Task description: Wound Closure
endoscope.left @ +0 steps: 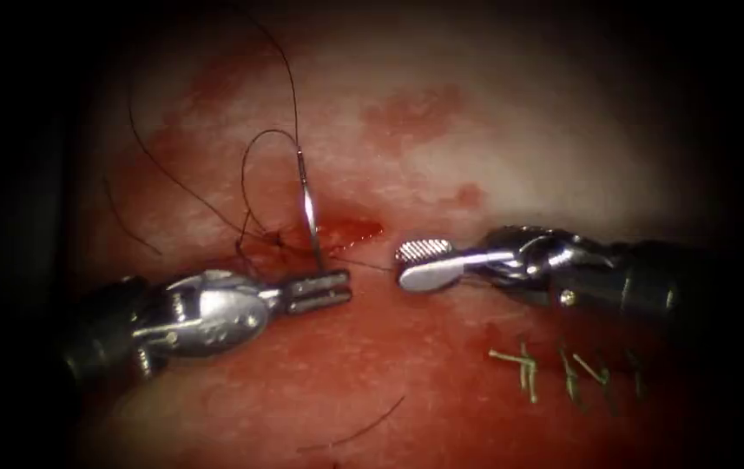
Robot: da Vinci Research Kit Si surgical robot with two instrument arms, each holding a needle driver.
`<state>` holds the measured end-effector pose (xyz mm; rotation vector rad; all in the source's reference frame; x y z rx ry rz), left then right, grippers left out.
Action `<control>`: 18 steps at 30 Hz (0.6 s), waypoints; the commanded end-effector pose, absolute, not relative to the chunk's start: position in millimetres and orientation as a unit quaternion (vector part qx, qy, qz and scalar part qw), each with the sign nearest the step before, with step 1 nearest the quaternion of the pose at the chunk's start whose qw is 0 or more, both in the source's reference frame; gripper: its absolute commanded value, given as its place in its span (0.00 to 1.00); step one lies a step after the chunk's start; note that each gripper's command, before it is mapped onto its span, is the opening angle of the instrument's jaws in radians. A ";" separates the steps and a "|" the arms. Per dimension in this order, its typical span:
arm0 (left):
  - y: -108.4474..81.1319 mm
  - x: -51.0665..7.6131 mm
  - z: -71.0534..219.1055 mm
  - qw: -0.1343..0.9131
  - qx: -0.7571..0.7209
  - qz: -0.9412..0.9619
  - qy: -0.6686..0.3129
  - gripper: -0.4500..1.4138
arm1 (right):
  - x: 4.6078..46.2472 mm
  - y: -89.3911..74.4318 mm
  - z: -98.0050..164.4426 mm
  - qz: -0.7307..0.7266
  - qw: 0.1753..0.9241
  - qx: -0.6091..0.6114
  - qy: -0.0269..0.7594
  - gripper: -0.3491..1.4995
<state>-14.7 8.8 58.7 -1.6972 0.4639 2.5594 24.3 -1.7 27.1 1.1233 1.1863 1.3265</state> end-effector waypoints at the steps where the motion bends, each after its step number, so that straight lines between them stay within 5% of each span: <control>1: 8.9 -15.5 59.2 0.016 -0.548 0.823 0.150 0.00 | 25.2 -0.6 27.3 0.548 0.490 0.465 0.493 0.61; 8: 7.5 -17.7 59.8 0.002 -0.544 0.826 0.150 0.00 | 26.5 0.2 28.7 0.558 0.453 0.499 0.483 0.75; 18: 7.0 -18.0 59.9 -0.003 -0.543 0.826 0.152 0.00 | 28.9 -0.3 29.8 0.554 0.449 0.507 0.484 0.75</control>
